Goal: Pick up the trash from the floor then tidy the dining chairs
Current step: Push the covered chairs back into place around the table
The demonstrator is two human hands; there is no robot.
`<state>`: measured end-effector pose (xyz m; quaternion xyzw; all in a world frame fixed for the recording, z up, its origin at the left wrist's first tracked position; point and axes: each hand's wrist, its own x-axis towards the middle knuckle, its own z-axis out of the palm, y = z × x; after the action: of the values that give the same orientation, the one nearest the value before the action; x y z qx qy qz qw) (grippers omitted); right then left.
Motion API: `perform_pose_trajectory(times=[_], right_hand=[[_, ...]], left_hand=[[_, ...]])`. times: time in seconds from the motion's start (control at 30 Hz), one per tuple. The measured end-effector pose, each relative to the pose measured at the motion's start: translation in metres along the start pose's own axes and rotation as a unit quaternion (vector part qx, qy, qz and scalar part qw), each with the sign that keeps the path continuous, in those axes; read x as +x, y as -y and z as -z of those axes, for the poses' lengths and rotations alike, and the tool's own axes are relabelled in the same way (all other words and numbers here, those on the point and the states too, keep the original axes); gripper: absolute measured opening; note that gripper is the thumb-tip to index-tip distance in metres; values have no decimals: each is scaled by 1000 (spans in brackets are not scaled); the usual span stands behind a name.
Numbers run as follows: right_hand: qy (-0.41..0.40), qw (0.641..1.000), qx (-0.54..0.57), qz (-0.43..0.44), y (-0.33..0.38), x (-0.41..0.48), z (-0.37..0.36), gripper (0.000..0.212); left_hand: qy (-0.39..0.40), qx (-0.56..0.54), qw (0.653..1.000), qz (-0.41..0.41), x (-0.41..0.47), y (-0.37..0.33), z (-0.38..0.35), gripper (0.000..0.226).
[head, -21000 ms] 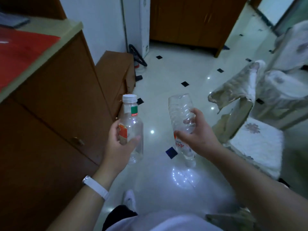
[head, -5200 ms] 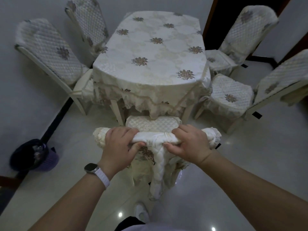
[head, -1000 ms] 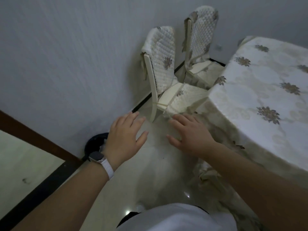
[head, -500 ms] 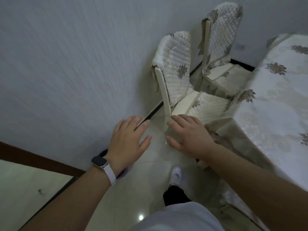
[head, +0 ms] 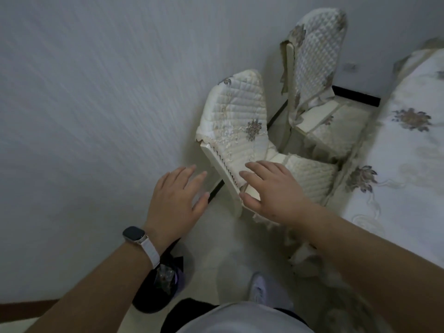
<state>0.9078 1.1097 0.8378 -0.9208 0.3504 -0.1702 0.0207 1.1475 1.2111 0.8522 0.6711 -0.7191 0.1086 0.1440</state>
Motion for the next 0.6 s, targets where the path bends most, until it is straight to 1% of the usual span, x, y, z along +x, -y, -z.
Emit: perform_pose_trajectory(times=[0.2, 0.3, 0.43, 0.6], right_hand=[[-7, 999, -2, -33, -37, 16, 2, 51], [-6, 999, -7, -50, -50, 28, -2, 51], [11, 999, -14, -45, -61, 49, -10, 50], [30, 997, -25, -60, -82, 99, -22, 49]], left_hand=[[9, -18, 1000, -12, 52, 5, -16, 46], [15, -35, 999, 2, 76, 13, -28, 46], [27, -59, 998, 18, 105, 29, -47, 47], [51, -65, 996, 39, 152, 59, -75, 50]])
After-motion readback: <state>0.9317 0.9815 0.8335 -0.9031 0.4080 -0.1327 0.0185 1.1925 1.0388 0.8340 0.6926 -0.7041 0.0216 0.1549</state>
